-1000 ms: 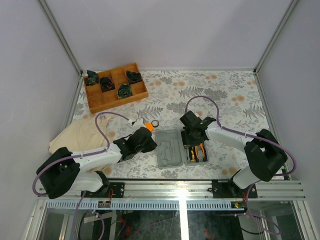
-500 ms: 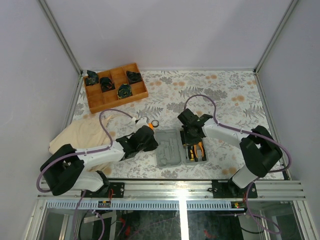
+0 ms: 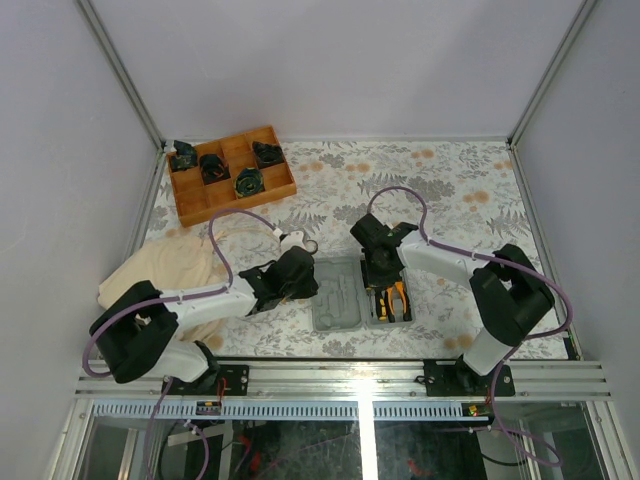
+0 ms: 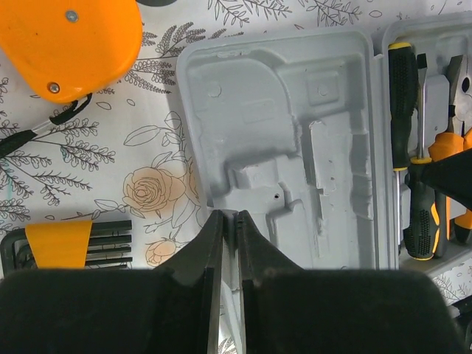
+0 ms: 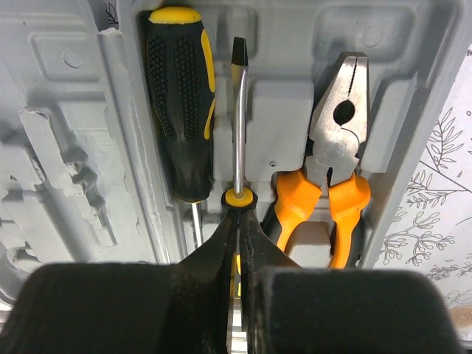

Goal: Sort the tools into containers
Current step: Adjust the screwdriver in the storage box.

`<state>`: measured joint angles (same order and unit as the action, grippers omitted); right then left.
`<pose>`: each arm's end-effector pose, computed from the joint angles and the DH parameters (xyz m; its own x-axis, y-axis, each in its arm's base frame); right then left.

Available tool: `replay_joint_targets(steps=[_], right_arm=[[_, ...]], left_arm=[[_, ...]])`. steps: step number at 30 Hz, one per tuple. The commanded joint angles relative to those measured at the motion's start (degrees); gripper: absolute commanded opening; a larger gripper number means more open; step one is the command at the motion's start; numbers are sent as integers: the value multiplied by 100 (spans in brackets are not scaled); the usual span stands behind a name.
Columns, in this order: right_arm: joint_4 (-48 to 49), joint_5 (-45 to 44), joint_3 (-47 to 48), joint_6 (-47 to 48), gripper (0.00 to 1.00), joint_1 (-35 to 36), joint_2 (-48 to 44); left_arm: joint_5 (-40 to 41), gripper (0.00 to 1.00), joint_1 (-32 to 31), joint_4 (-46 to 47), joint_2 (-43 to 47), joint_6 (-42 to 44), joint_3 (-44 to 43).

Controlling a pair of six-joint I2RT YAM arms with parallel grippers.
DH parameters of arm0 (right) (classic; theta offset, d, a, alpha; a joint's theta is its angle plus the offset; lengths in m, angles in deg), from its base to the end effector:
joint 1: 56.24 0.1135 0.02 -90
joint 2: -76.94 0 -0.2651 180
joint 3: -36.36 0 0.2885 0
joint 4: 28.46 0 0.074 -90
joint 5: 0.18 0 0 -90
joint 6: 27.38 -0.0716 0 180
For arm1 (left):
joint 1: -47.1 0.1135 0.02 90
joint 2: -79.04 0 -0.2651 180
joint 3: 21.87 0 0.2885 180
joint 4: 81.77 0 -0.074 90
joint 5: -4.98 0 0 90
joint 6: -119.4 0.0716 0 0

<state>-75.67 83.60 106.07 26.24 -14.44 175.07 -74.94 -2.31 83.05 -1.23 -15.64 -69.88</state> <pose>0.2640 0.2257 0.0980 -0.9625 -0.0696 -0.2621 -0.0890 0.9941 0.0627 0.2157 -0.2325 0.1144 -0.8132 -0.1217 -0.5691 0.1348 0.9120 -0.3875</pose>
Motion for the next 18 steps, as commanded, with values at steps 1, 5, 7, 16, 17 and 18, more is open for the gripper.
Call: replay_joint_targets(steps=[1,5,7,16,17,18], right_arm=[[3061,1498,-1614,-1030,0,447,3113],[3442,1628,-1687,-1236,0,571,3489],[3493,1580,-1592,-1307,0,685,3664],[4563,1763,-1778,-1679,0,741,4502],[4672,1805,-1809,-1706,0,737,4579],[4761,1809,-1860,-1732,0,741,4597]], left_arm=[[-994,0,-270,1053,-385,-172,-117],[-1008,0,-288,1039,-398,-168,-117],[-1006,0,-290,1009,-397,-156,-134],[-962,0,-353,972,-412,-163,-199],[-961,0,-354,967,-425,-163,-211],[-947,0,-359,948,-432,-163,-225]])
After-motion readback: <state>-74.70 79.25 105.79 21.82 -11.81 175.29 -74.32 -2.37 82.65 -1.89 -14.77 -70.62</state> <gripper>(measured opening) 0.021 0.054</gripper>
